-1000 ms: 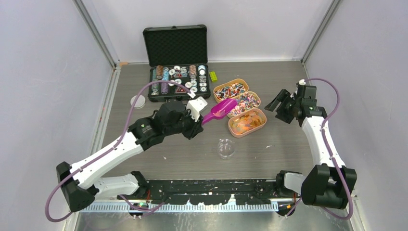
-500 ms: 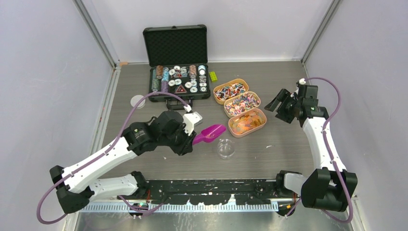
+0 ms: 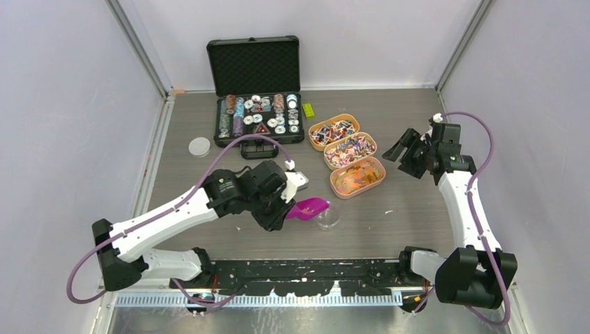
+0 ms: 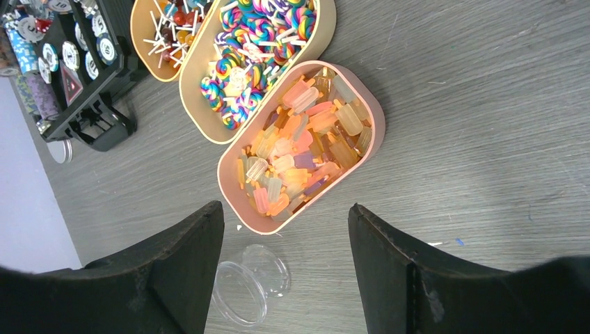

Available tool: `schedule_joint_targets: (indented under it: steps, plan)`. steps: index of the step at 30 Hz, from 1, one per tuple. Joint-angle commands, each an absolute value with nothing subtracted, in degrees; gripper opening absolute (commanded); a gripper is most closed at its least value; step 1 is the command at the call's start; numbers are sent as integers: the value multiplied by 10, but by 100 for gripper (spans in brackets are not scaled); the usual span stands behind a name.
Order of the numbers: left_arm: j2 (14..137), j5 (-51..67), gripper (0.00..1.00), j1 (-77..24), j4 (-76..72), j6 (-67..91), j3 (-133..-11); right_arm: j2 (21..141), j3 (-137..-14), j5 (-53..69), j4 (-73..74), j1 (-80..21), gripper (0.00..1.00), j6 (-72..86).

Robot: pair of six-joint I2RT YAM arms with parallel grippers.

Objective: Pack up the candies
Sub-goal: Place the fake candies in the packing bottle.

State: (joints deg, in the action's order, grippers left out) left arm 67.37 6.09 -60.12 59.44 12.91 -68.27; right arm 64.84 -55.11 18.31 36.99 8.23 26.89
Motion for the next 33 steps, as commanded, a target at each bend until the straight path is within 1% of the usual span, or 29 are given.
schedule_joint_targets:
  steps: [1,9,16,33]
  plan:
    - [694,72,0,-608,618,131,-724,632,-565,195,366,80,70,263]
    - [747,98,0,-612,652,128,-768,631,-568,200,364,80,70,269]
    - [797,93,0,-613,701,124,-812,627,-569,200,367,79,70,268]
    - [874,76,0,-617,809,99,-901,625,-565,197,369,80,70,271]
